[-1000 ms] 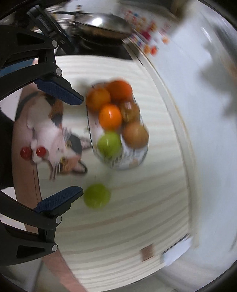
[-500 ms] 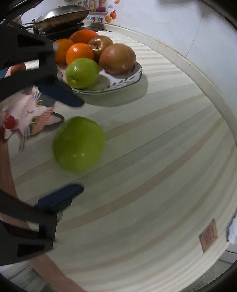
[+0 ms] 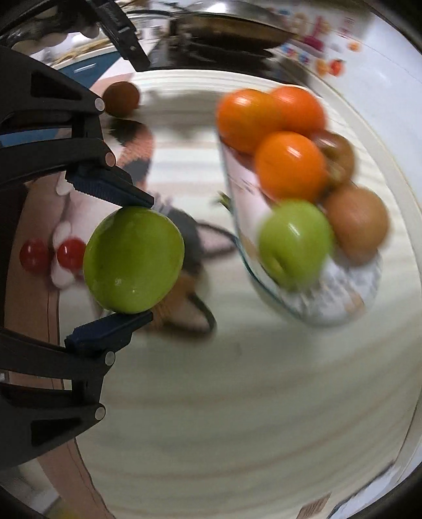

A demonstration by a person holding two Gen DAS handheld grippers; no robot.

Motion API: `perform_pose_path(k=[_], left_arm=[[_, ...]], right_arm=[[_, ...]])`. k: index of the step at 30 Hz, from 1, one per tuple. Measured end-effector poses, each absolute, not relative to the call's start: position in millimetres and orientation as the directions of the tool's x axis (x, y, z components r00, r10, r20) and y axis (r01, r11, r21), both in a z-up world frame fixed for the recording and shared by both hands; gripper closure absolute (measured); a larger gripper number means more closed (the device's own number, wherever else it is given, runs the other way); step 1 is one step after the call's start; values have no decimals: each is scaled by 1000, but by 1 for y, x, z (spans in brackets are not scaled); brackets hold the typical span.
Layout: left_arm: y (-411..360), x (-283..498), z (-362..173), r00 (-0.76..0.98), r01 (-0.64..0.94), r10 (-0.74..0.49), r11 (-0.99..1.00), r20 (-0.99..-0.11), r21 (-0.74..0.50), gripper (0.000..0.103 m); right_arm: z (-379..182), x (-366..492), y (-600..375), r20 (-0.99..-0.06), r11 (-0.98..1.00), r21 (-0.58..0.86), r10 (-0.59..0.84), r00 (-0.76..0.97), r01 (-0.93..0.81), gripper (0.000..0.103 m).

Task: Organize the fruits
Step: 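Grasp the small orange with the left tool while the right tool grasps the green apple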

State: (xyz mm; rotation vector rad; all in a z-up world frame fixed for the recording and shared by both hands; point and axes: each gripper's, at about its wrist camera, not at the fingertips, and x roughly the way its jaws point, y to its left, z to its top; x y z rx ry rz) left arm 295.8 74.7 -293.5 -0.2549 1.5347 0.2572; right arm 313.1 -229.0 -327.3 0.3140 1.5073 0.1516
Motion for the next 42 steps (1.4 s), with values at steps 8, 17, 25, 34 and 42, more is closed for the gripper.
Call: perform_pose_path(k=[8, 17, 25, 34, 42], left_arm=[[73, 297, -338, -31, -346, -132, 931, -991, -113, 23], [60, 310, -341, 11, -316, -78, 945, -997, -77, 51], [58, 326, -331, 44, -294, -78, 952, -996, -88, 52], [53, 367, -288, 149, -347, -283, 882, -948, -318, 52], [52, 421, -290, 190, -399, -366, 819, -911, -412, 52]], right_arm=[[-339, 319, -194, -961, 960, 277, 277, 24, 27, 38], [-336, 323, -186, -969, 969, 246, 246, 3, -6, 38], [-334, 327, -178, -973, 973, 229, 230, 18, -18, 38], [-307, 332, -193, -958, 961, 277, 276, 83, 4, 38], [-271, 362, -223, -936, 945, 319, 301, 185, 77, 38]])
